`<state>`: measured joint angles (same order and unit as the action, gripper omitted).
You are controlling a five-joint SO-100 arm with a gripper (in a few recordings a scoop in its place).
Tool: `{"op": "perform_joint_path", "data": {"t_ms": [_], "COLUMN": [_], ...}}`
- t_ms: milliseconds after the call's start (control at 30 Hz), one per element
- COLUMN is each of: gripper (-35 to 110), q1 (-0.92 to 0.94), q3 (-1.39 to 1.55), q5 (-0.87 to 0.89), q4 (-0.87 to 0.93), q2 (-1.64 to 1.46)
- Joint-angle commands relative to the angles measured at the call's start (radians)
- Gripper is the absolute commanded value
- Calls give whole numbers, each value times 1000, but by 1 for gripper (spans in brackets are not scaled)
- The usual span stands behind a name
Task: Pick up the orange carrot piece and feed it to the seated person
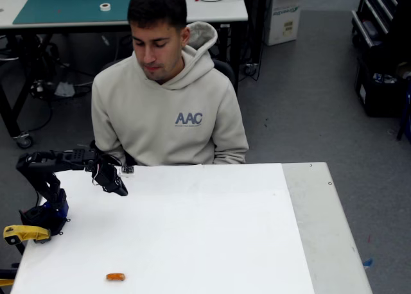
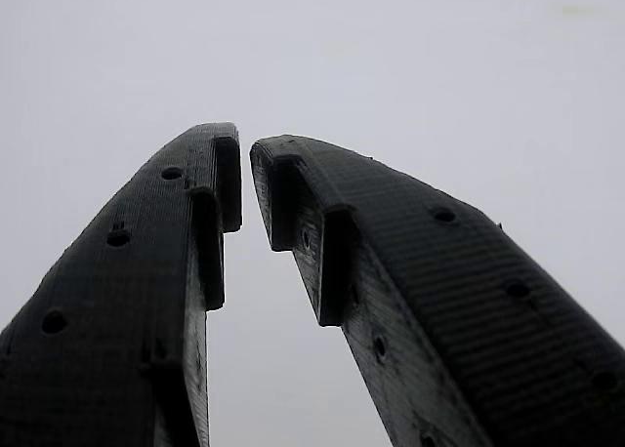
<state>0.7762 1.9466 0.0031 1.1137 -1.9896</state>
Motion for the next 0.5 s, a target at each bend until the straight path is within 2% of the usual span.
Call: {"op": "perform_joint_path", "data": {"t_ms": [0,167,467], "gripper": [-2,-2,-2], "q1": [100,207,385], "q3": [-153,-279,-417], "q5": [3,-18,-250], "q4": [3,3,3], "q2": [37,143,344]}}
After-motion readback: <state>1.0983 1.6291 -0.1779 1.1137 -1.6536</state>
